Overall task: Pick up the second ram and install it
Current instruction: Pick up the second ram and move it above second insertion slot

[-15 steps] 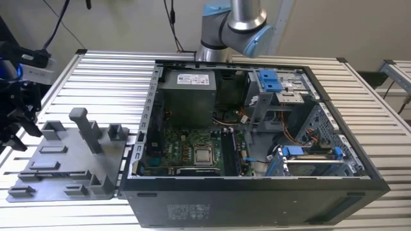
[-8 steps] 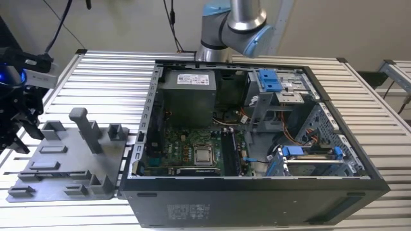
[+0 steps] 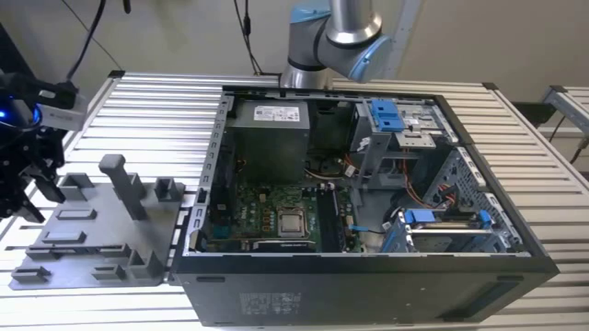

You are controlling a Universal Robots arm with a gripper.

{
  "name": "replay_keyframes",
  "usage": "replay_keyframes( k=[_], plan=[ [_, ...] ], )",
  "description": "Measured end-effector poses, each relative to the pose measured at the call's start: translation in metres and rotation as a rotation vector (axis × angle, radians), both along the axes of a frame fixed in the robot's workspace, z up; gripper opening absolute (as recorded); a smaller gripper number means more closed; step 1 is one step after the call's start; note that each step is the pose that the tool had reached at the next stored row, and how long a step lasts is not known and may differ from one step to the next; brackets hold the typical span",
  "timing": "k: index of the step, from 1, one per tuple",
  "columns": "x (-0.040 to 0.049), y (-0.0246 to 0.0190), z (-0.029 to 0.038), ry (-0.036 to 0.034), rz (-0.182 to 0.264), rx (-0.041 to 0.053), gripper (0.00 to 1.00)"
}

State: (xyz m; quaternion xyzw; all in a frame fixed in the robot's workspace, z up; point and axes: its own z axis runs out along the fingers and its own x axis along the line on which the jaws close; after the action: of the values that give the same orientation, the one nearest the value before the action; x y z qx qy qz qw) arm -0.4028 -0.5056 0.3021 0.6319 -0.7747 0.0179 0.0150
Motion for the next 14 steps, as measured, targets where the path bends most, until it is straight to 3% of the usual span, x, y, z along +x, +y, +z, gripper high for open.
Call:
replay_keyframes(
  k=[14],
  plan=[
    [0.0000, 0.0000, -0.0114, 0.0000, 0.000, 0.0001, 0.42]
  ],
)
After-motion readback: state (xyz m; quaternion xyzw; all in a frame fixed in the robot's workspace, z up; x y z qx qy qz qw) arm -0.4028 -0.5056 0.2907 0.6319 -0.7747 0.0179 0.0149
